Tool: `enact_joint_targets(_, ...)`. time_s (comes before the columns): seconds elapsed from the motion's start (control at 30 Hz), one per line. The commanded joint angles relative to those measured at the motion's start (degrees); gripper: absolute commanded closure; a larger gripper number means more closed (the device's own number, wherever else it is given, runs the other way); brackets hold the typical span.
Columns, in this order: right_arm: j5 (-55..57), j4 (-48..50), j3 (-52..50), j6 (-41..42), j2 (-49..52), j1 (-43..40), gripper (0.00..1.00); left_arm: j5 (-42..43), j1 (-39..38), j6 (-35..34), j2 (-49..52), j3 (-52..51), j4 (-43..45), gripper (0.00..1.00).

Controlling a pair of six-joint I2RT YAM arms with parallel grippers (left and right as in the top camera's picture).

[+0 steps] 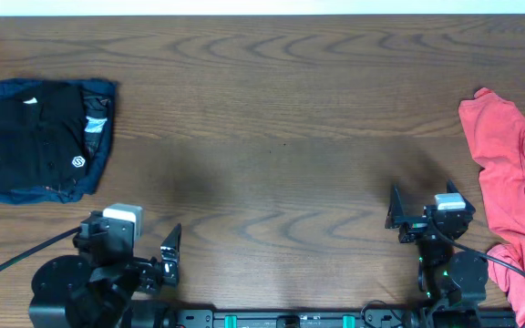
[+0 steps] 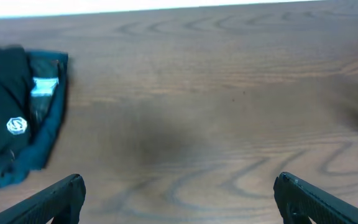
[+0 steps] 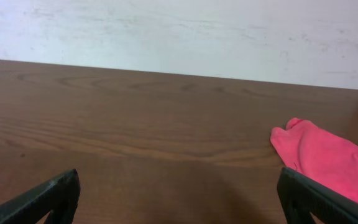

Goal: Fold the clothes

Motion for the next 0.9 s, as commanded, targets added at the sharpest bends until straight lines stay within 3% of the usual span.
enact_joint_targets(0.0, -0.5, 0.0, -0.3, -0.7, -0.4, -0.7, 0.01, -0.8, 0.2, 5.9, -2.7, -7.1, 3.8, 0.02)
enact_joint_targets(0.23, -0.5, 0.0, -0.3, -0.7, -0.4, -0.7, 0.01, -0.1, 0.2, 8.1, -15.7, -31.5, 29.4, 0.02)
enact_joint_targets(0.5, -0.5, 0.0, -0.3, -0.7, -0.4, -0.7, 0.01, -1.0, 0.2, 8.1, -21.7, -49.5, 56.7, 0.02)
enact_joint_targets(0.6, -0.5, 0.0, -0.3, -0.7, -0.4, -0.7, 0.01, -1.2, 0.2, 7.9, -22.6, -54.4, 61.0, 0.02)
enact_joint_targets(0.87, -0.5, 0.0, -0.3, -0.7, -0.4, -0.7, 0.01, -4.5, 0.0, 7.6, -22.6, -54.6, 55.5, 0.02)
